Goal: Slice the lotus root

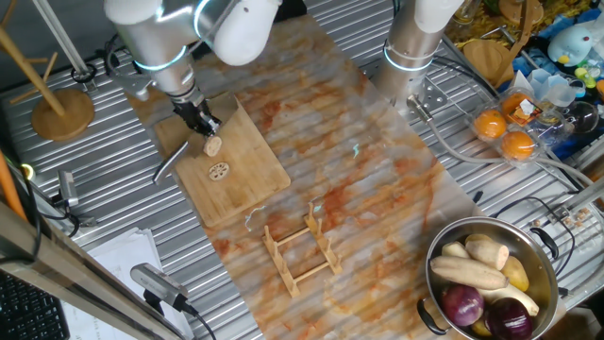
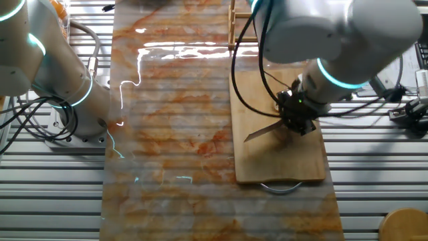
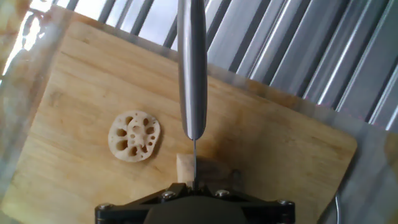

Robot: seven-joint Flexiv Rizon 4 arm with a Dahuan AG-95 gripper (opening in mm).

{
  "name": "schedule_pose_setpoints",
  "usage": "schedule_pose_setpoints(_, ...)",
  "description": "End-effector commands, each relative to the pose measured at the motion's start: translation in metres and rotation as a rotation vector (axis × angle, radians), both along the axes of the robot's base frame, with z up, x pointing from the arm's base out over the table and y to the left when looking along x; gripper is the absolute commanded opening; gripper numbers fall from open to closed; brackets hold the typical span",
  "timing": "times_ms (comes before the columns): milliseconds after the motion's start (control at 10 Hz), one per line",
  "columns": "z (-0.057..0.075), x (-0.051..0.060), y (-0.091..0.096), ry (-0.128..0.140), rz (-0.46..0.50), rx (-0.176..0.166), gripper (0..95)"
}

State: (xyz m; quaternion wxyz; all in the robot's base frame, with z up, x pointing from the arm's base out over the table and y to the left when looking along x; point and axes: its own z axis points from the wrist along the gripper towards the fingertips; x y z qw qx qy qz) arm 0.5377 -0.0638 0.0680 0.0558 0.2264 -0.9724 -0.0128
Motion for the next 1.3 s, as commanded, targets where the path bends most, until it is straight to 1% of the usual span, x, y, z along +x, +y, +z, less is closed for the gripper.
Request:
schedule_pose_setpoints(100,-0.034,-0.015,-0.008,0.029,-0.01,-0.004,0.0)
schedule_pose_setpoints(300,-0.04,-0.014,-0.008,0.026,-0.016,0.0,0.0)
schedule_pose_setpoints(400,-0.045,-0.013,-0.009,0.024,-0.015,-0.011,0.0)
schedule_pose_setpoints(500,-0.043,-0.013,-0.009,0.034,-0.021,-0.001,0.0)
schedule_pose_setpoints(600,-0.04,-0.012,-0.009,0.025,-0.018,-0.003,0.0)
schedule_pose_setpoints(700,-0.039,-0.01,-0.009,0.023,-0.023,0.003,0.0)
schedule_pose_setpoints(800,-0.037,-0.006,-0.008,0.012,-0.024,0.002,0.0)
schedule_pose_setpoints(900,-0.034,-0.002,-0.008,0.006,-0.027,0.011,0.0)
schedule_pose_setpoints(1000,-0.031,0.004,-0.007,0.004,-0.03,0.011,0.0)
schedule_pose_setpoints(1100,-0.027,0.006,-0.006,0.006,-0.033,0.015,0.0)
schedule_pose_setpoints(1200,-0.014,0.012,-0.003,0.008,-0.036,0.01,0.0)
schedule_pose_setpoints(1300,-0.007,0.014,-0.001,0.009,-0.042,0.015,0.0)
